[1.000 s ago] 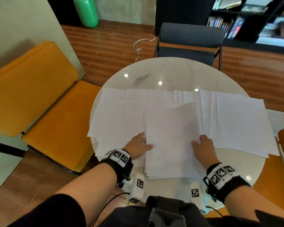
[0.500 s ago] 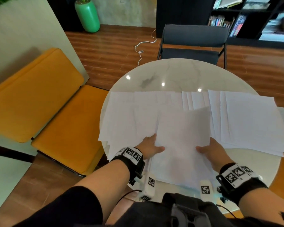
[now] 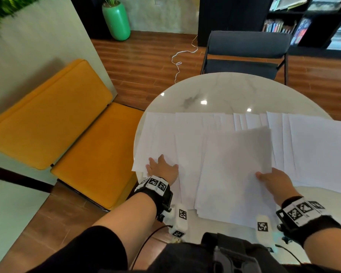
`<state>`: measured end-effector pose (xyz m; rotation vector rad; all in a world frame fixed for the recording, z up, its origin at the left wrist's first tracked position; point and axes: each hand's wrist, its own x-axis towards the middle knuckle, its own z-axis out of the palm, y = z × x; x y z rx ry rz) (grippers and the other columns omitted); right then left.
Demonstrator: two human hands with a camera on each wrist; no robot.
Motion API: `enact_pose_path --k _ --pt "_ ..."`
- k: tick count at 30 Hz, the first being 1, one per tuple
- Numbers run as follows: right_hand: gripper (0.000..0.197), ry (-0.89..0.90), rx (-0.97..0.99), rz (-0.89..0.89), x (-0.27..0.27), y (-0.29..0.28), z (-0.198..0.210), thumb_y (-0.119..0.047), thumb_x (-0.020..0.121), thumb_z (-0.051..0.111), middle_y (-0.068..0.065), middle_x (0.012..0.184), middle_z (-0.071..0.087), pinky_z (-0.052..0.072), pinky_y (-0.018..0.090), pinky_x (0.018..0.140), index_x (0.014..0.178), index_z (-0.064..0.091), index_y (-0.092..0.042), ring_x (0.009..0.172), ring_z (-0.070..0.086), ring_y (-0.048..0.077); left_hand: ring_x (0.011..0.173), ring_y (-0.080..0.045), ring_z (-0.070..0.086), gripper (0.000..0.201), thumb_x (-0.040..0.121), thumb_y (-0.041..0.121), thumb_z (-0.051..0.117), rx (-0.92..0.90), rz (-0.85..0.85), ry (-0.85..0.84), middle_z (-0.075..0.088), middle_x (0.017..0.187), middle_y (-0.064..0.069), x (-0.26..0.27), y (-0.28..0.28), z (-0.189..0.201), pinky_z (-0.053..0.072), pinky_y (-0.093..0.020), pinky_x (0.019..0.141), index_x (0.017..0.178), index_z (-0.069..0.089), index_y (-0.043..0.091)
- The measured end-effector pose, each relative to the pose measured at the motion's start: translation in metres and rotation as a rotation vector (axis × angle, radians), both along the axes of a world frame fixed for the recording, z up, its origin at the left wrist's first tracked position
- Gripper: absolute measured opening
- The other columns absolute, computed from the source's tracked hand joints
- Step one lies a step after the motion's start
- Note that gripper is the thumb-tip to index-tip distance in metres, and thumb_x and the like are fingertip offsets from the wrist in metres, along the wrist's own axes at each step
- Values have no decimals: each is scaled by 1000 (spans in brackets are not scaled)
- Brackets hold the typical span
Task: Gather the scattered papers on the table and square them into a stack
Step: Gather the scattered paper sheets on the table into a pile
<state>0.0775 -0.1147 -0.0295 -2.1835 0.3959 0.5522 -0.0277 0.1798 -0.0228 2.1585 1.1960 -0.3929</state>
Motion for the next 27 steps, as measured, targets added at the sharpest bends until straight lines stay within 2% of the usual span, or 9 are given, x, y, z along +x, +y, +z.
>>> enact_pose_path --k 5,9,13,16,19,22,24,25,27 --pt "35 18 -49 116 -12 32 1 -18 90 59 24 111 63 48 42 88 118 59 3 101 60 39 147 -35 10 71 87 46 51 -15 -52 38 5 161 -10 -9 8 -5 20 -51 117 149 22 26" --pt "35 14 -90 154 -19 52 4 -21 87 60 22 109 64 48 49 94 115 61 0 99 60 40 143 -34 21 65 88 44 51 -10 -76 4 13 160 -8 -13 12 -2 25 -50 115 146 28 27" --pt "32 3 -24 121 -25 63 8 -13 90 59 16 103 62 50 40 90 116 58 4 94 59 34 138 -34 30 66 88 42 53 -54 -36 -44 27 154 -10 -14 20 2 30 -46 112 146 28 24" --pt "34 9 19 119 -31 68 8 -13 89 61 14 105 62 49 38 87 121 56 -1 93 57 30 139 -33 30 67 89 42 52 -70 -88 -52 27 154 -11 -18 27 3 28 -44 113 147 28 21" --pt "26 4 23 130 -38 73 5 -10 86 64 15 105 63 49 38 83 110 55 -6 90 57 30 140 -33 28 68 88 44 52 -86 -147 -52 27 155 -10 -22 30 4 27 -44 113 148 27 22" --pt "47 -96 48 58 -43 79 7 -7 84 66 15 109 60 46 35 79 125 45 -7 88 55 27 139 -35 29 68 89 42 53 -118 -134 -73 28 153 -12 -24 31 6 29 -45 112 149 25 23" --pt "69 -98 97 2 -40 81 9 -7 82 69 13 111 57 46 36 85 141 33 -11 94 55 28 138 -35 32 68 90 41 54 -143 -101 -91 29 152 -13 -24 35 7 31 -44 113 149 24 23" --pt "73 -66 99 2 -38 83 8 -7 81 71 13 113 57 48 39 90 143 32 -10 99 57 30 137 -35 33 69 90 40 54 -158 -91 -99 29 152 -13 -24 37 7 33 -44 112 149 23 22" --pt "59 -1 30 71 -32 88 5 -8 81 71 19 120 61 50 44 94 134 46 -1 105 60 35 137 -33 34 70 90 39 54 -192 -88 -106 27 153 -12 -26 42 6 34 -43 112 149 22 21"
